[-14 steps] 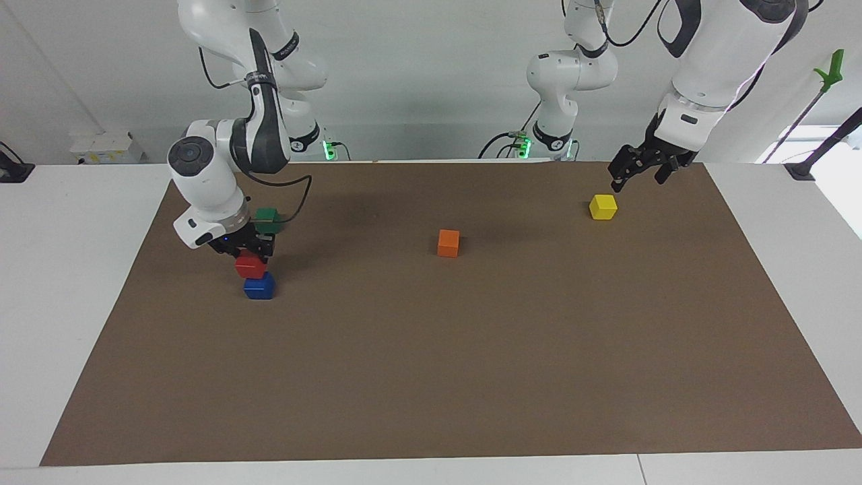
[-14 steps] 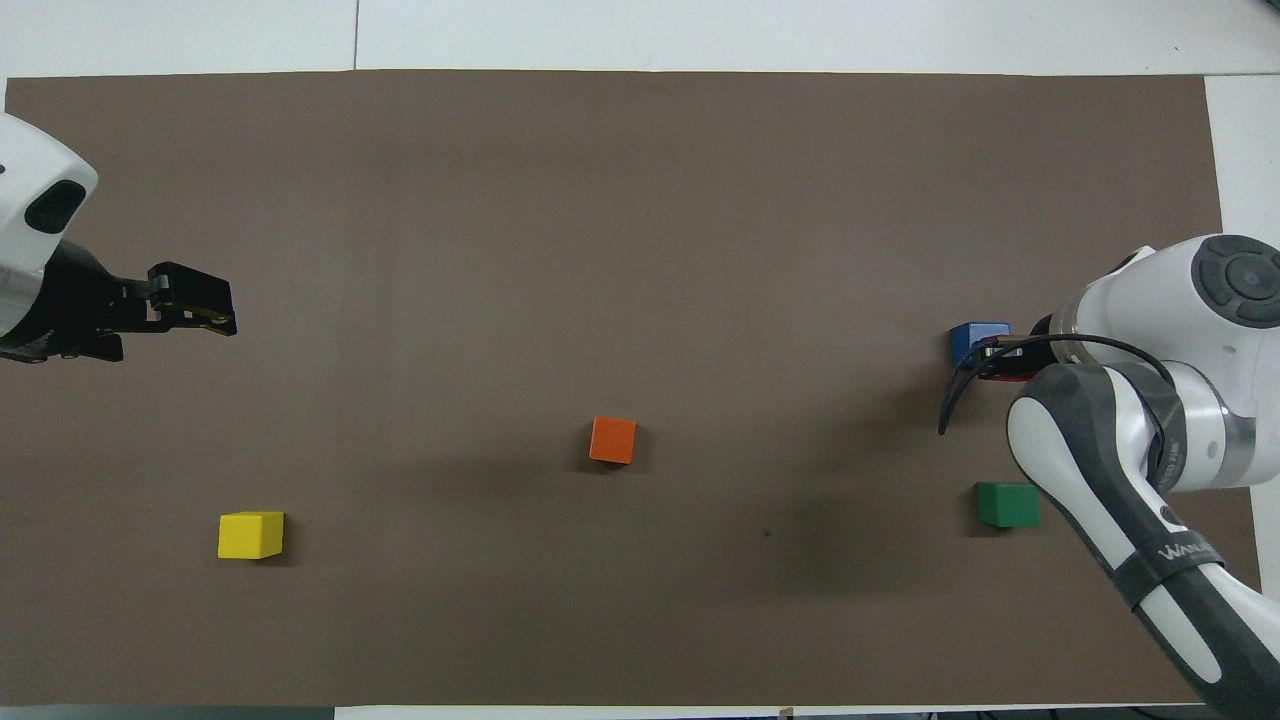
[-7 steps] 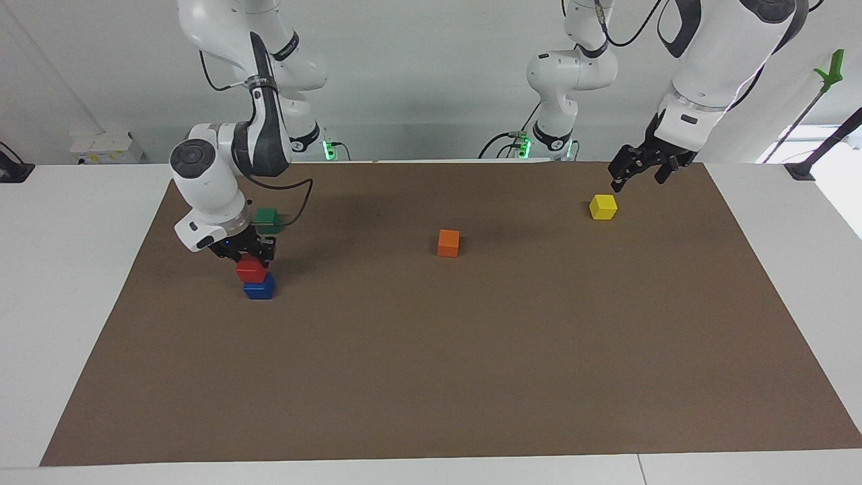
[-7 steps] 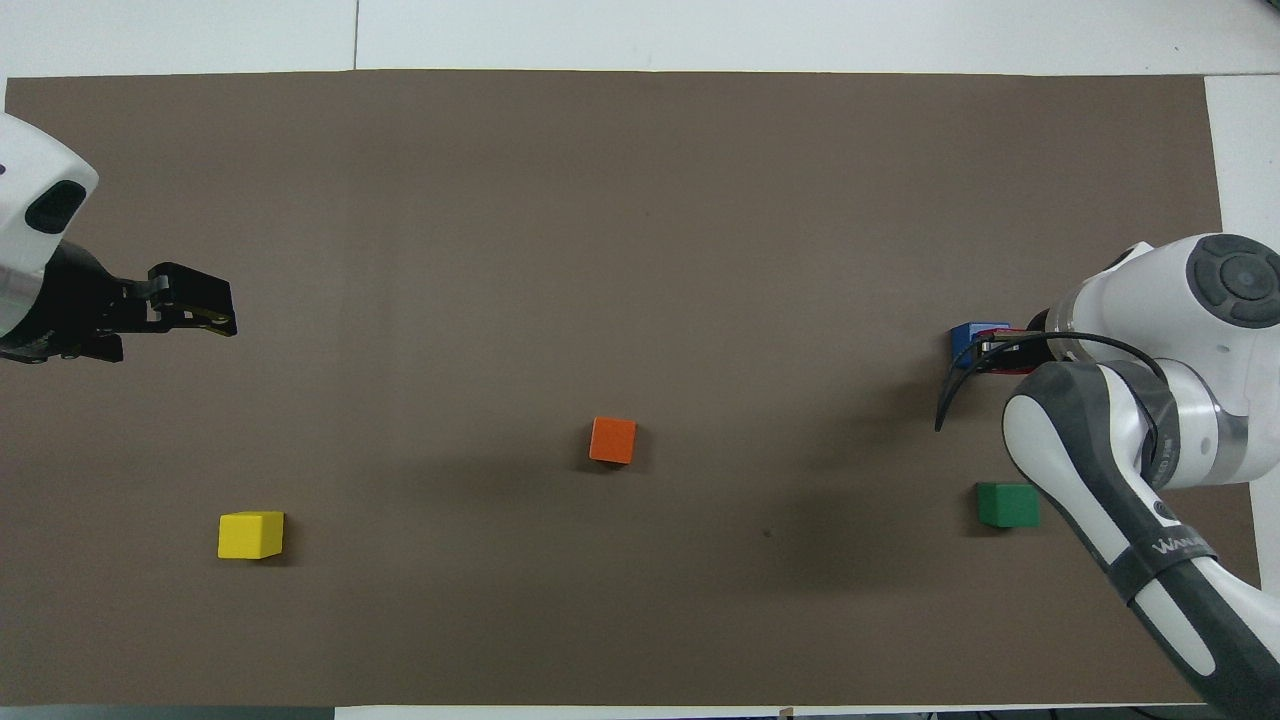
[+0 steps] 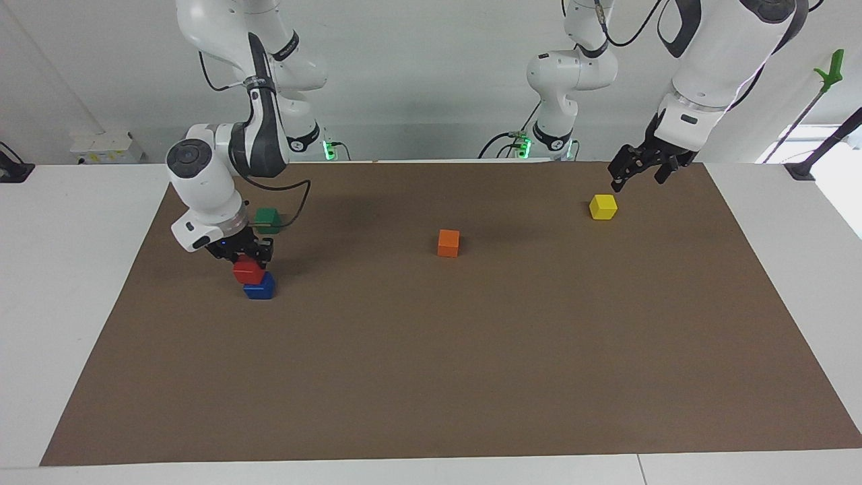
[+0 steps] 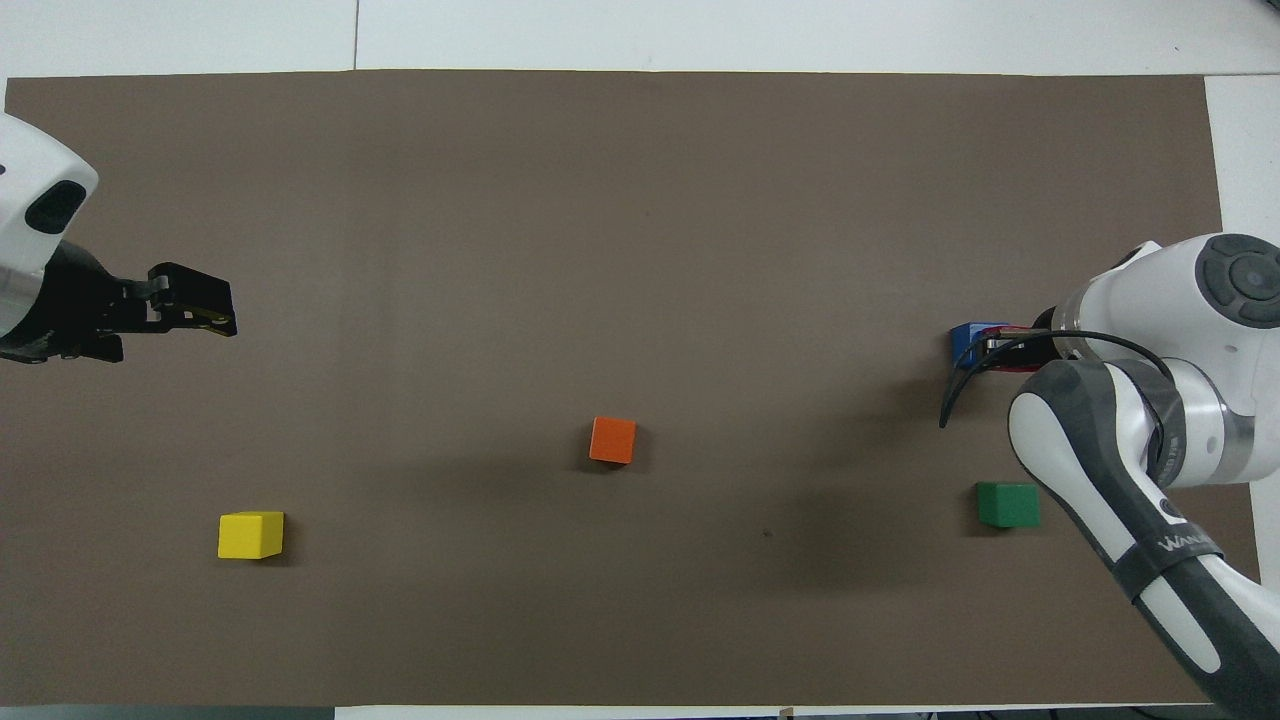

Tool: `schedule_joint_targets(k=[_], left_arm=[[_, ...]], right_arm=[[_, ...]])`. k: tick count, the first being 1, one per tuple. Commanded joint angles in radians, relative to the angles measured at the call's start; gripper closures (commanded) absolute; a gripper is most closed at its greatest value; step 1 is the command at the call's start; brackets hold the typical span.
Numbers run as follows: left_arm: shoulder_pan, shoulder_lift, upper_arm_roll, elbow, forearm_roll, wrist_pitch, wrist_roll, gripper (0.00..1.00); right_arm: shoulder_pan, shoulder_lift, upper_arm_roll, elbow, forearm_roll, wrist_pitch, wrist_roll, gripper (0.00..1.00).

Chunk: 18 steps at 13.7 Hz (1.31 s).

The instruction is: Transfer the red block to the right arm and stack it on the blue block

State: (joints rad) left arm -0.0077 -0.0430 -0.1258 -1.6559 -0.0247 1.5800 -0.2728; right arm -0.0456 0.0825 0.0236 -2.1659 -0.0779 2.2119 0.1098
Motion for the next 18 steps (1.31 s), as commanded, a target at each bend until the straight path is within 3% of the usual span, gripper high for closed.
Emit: schedule_joint_targets(k=[1, 3, 5, 6, 11, 14, 18], left_arm=[[0.0, -0.014, 0.002, -0.007, 0.014, -0.012, 0.004, 0.0], [0.0, -0.014, 0.002, -0.007, 0.014, -0.011, 0.004, 0.0], [0.0, -0.014, 0.002, -0.007, 0.014, -0.012, 0.004, 0.0], [0.0, -0.014, 0.002, -0.007, 0.014, -0.011, 0.004, 0.0], [0.0, -0.014, 0.0, -0.007, 0.012, -0.012, 0.004, 0.0], [0.0, -0.014, 0.002, -0.007, 0.014, -0.012, 0.003, 0.0], [0.0, -0.014, 0.002, -0.007, 0.012, -0.012, 0.003, 0.0]], right_arm=[[-0.02, 0.026, 0.015, 0.006, 0.009, 0.026, 0.028, 0.29], [-0.02, 0.028, 0.015, 0.008, 0.013, 0.025, 0.027, 0.16], [-0.02, 0.028, 0.015, 0.009, 0.013, 0.022, 0.027, 0.12], [-0.02, 0.028, 0.015, 0.015, 0.013, 0.013, 0.027, 0.02], [-0.017, 0.013, 0.015, 0.167, 0.012, -0.199, -0.01, 0.0], [-0.019, -0.044, 0.012, 0.244, 0.012, -0.288, -0.186, 0.0], [-0.017, -0.135, 0.012, 0.297, 0.013, -0.339, -0.251, 0.0]])
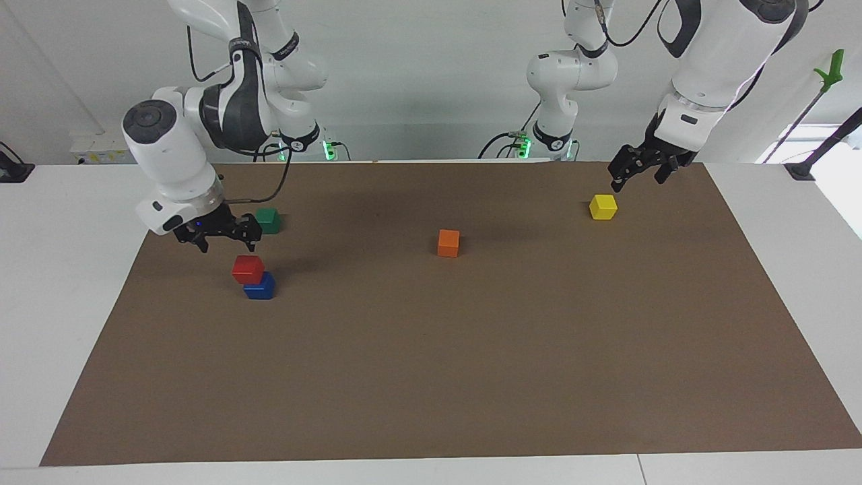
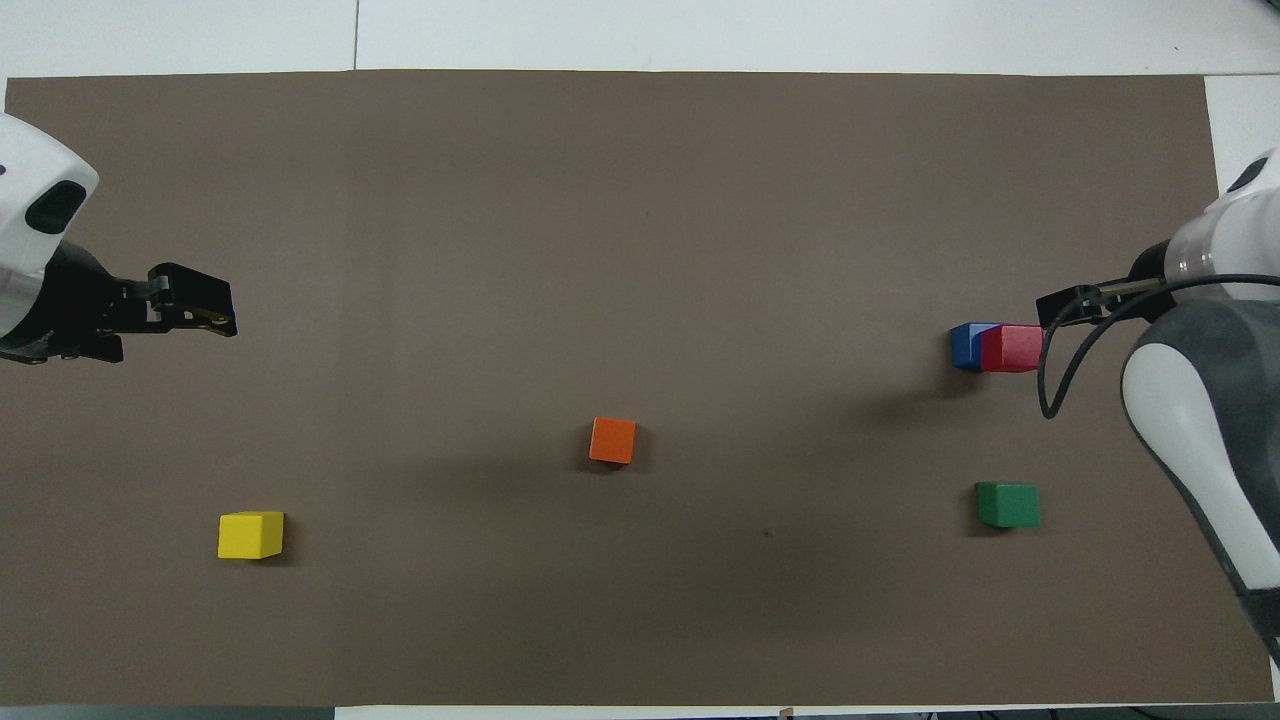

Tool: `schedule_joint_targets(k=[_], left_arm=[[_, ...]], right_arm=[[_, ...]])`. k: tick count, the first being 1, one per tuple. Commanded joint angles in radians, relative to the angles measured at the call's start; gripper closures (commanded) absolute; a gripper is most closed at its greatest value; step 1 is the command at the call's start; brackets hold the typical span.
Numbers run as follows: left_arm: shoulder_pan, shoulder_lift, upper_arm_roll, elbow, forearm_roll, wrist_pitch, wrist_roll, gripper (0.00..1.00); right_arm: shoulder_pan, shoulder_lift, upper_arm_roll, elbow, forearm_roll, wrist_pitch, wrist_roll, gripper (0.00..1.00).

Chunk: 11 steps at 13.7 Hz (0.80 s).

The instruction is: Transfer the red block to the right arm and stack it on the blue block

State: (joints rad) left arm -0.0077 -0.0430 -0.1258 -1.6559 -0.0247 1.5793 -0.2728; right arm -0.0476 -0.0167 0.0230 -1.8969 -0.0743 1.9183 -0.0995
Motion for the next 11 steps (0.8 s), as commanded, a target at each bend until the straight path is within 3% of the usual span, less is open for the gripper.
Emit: schedule_joint_targets(k=[1, 7, 11], left_arm=[[0.0, -0.014, 0.002, -0.007, 0.014, -0.012, 0.003, 0.0], [0.0, -0.014, 0.002, -0.007, 0.014, -0.012, 0.004, 0.0], [0.0, -0.014, 0.002, -0.007, 0.014, -0.012, 0.003, 0.0]], right_arm=[[-0.014, -0.034, 0.014, 0.076, 0.01, -0.111, -0.042, 0.0], [-0.029, -0.046, 0.008, 0.272, 0.059, -0.542, -0.042, 0.0], [-0.014, -0.011, -0.041, 0.323, 0.056, -0.533, -0.045, 0.0]])
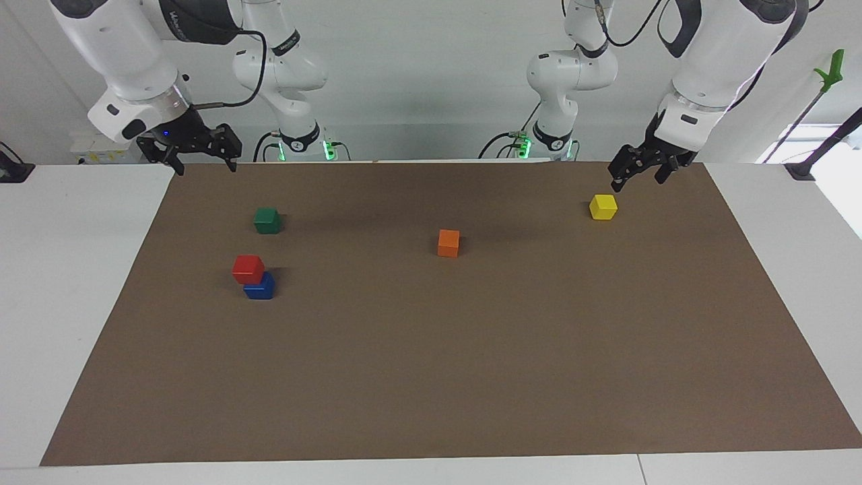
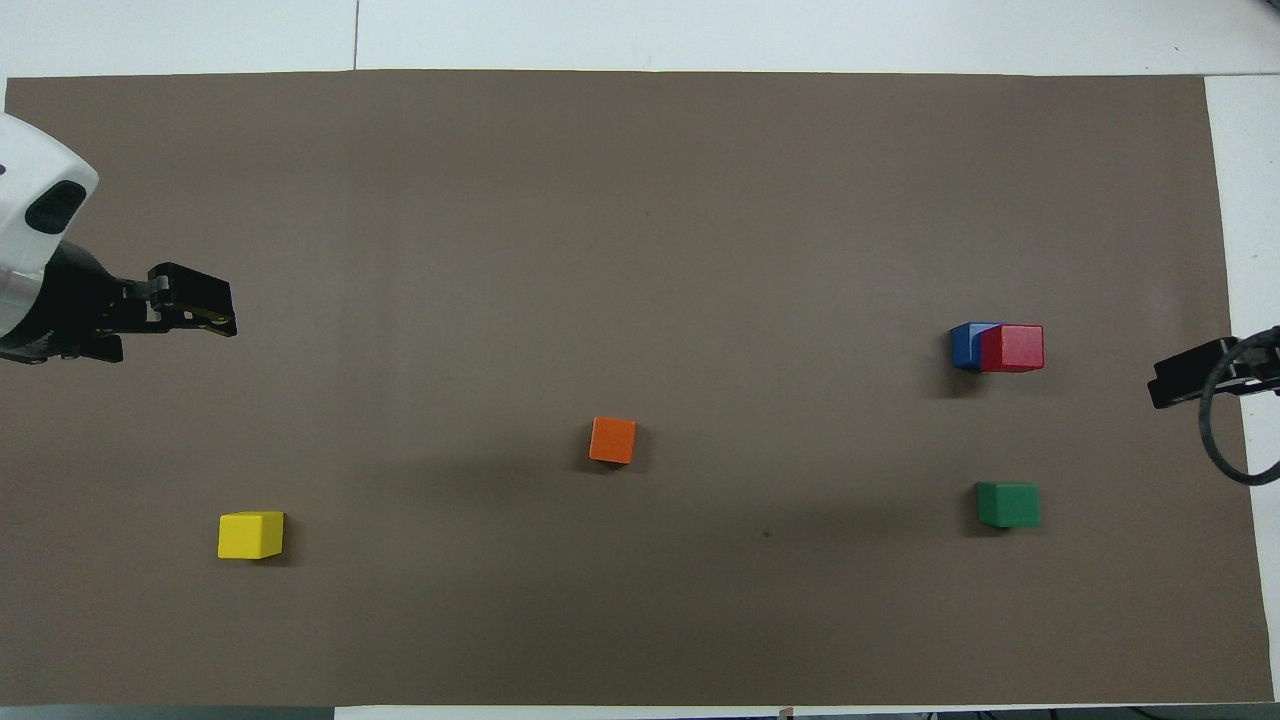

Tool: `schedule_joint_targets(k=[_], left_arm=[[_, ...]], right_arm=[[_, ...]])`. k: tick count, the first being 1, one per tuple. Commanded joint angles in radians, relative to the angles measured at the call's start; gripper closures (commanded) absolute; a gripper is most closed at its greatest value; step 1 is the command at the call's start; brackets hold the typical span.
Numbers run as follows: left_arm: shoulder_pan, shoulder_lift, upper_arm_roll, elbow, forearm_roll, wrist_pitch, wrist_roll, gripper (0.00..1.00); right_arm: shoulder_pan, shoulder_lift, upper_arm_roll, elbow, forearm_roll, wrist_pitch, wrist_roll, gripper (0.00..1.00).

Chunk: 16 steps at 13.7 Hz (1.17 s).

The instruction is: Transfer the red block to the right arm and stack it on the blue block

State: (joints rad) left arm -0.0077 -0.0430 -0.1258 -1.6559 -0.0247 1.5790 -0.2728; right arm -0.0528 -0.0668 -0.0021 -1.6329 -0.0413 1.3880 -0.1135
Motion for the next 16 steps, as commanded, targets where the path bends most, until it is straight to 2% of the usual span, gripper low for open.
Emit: schedule_joint_targets(k=[1, 6, 16], left_arm=[[0.0, -0.014, 0.002, -0.007, 0.014, -0.011, 0.004, 0.0], [0.0, -0.014, 0.002, -0.007, 0.012, -0.011, 0.003, 0.0], [0.0, -0.014, 0.002, -0.007, 0.014, -0.011, 0.004, 0.0]], right_arm=[[-0.009, 0.054, -0.016, 0.088, 0.023, -0.001, -0.029, 0.0], [-0.009, 0.039, -0.013, 0.062, 0.018, 0.108, -0.018, 0.0], [-0.013, 0.024, -0.012, 0.039, 0.02, 0.105, -0.017, 0.0]])
